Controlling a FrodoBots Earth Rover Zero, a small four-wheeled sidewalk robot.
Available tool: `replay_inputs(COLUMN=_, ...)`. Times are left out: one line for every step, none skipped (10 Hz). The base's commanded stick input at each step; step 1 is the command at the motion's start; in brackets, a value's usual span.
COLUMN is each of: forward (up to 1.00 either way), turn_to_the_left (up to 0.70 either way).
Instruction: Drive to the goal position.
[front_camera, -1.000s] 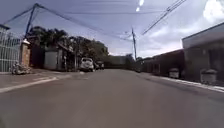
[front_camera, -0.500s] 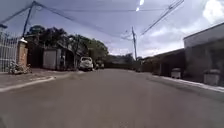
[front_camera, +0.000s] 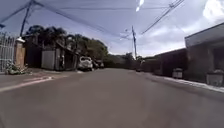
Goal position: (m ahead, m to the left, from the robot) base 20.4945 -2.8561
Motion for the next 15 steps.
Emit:
replay_inputs(forward=0.45, turn_to_the_left=0.00)
replay_inputs(forward=0.45, turn_to_the_left=0.00)
replay_inputs(forward=0.45, turn_to_the_left=0.00)
replay_inputs(forward=0.45, turn_to_the_left=0.00)
replay_inputs(forward=0.45, turn_to_the_left=0.00)
replay_inputs(forward=0.45, turn_to_the_left=0.00)
replay_inputs(forward=0.45, turn_to_the_left=0.00)
replay_inputs(forward=0.45, turn_to_the_left=0.00)
replay_inputs(forward=0.45, turn_to_the_left=0.00)
replay_inputs(forward=0.45, turn_to_the_left=0.00)
replay_inputs(forward=0.45, turn_to_the_left=0.00)
replay_inputs(forward=0.45, turn_to_the_left=0.00)
replay_inputs(forward=0.45, turn_to_the_left=0.00)
replay_inputs(forward=0.45, turn_to_the_left=0.00)
replay_inputs(forward=0.45, turn_to_the_left=0.00)
